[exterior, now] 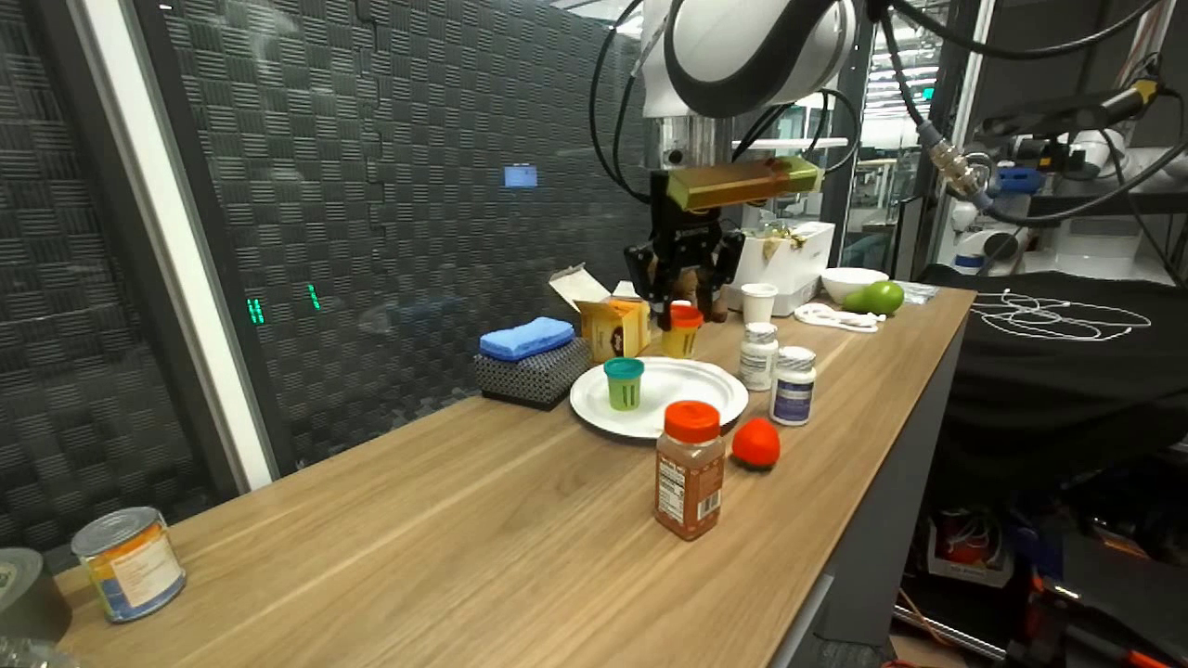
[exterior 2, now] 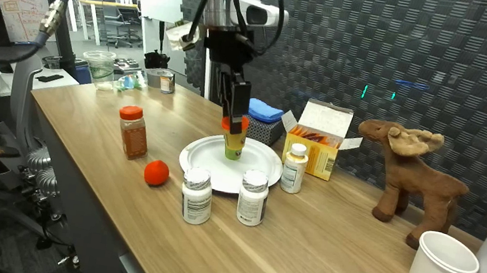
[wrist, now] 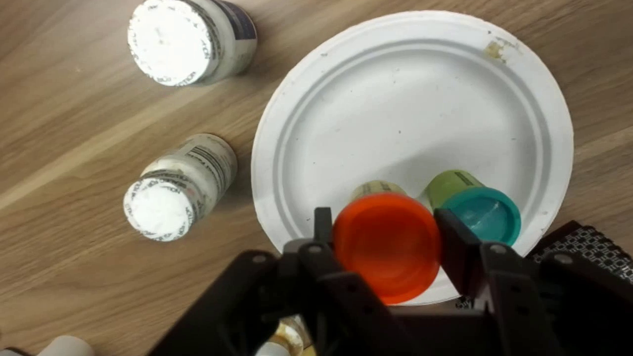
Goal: Put the bottles on the tray
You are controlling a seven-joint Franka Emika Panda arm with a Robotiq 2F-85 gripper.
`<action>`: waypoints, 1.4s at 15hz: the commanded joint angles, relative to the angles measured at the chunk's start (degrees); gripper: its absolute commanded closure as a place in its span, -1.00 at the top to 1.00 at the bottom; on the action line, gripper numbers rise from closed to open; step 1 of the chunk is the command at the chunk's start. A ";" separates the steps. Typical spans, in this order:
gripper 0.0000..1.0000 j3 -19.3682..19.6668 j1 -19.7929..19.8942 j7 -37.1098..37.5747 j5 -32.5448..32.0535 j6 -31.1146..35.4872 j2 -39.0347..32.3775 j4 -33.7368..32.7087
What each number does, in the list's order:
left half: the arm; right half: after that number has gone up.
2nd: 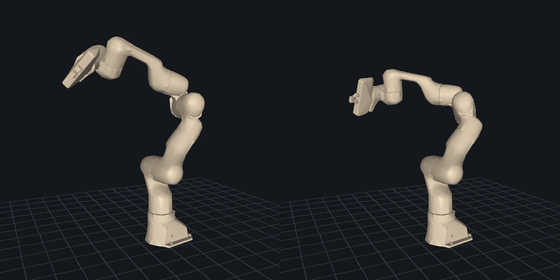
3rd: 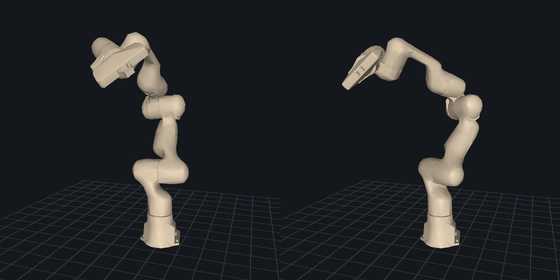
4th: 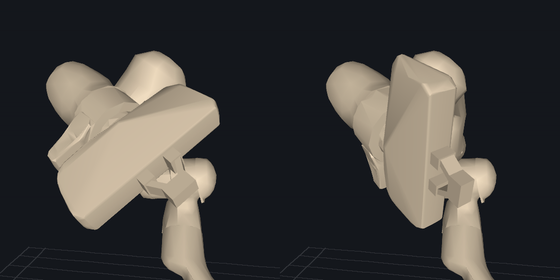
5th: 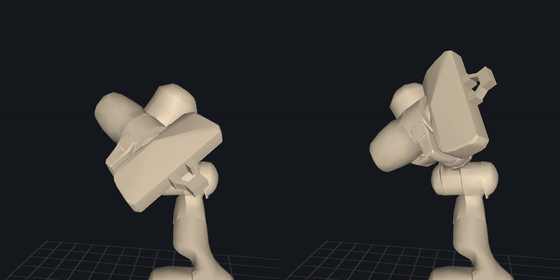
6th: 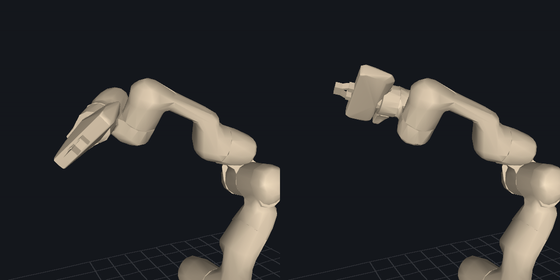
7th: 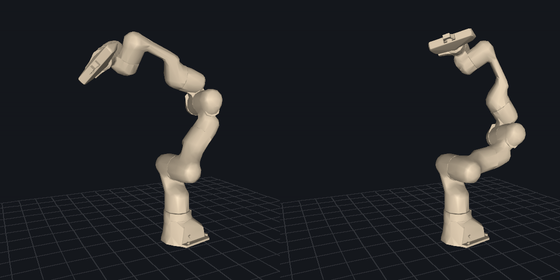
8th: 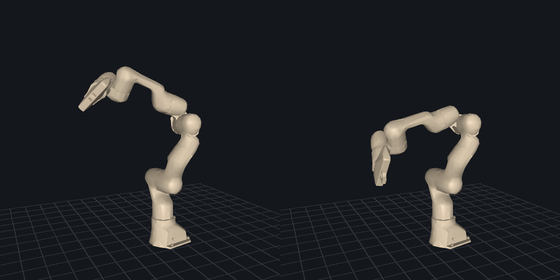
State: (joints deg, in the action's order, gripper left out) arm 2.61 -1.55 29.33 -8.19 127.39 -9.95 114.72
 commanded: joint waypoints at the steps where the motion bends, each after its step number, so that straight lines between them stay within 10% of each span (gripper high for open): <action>1: -0.43 0.42 0.66 -1.42 2.06 0.44 -3.94 -4.56; 21: -0.43 1.88 0.82 -3.39 5.43 -1.60 -15.34 -16.13</action>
State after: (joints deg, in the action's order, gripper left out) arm 3.84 -0.45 27.21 -3.92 127.38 -23.94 101.58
